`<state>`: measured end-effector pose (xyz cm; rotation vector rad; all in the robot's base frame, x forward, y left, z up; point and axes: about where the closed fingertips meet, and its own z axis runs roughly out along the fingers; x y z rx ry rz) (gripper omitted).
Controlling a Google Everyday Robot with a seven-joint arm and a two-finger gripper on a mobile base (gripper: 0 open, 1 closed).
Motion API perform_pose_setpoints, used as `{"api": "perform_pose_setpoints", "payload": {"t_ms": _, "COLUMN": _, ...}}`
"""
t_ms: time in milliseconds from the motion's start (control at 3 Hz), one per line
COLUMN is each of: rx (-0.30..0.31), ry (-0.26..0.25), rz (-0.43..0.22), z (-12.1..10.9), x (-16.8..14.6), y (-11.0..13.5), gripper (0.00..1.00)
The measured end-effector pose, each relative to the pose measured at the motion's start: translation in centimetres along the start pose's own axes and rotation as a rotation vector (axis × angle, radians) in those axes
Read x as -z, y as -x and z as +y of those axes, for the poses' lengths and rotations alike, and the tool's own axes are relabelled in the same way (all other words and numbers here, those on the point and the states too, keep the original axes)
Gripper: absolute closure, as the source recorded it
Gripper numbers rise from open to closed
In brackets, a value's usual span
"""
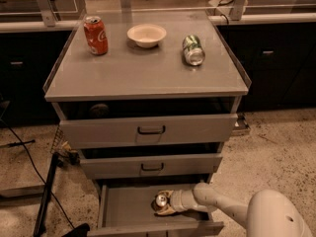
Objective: Place orange can into bottom drawer
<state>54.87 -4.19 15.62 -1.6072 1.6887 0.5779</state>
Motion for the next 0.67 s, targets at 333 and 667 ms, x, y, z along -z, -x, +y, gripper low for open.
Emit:
{"api": "perform_pose_setpoints", "payload": {"t_ms": 333, "rx": 0.000, "ry": 0.000, "rz": 0.000, "z": 0.01, "x": -0.01, "y": 0.00, "gripper": 0.00}}
{"api": "perform_pose_setpoints", "payload": {"t_ms": 667, "rx": 0.000, "ry": 0.000, "rz": 0.000, "z": 0.01, "x": -0.01, "y": 0.00, "gripper": 0.00}}
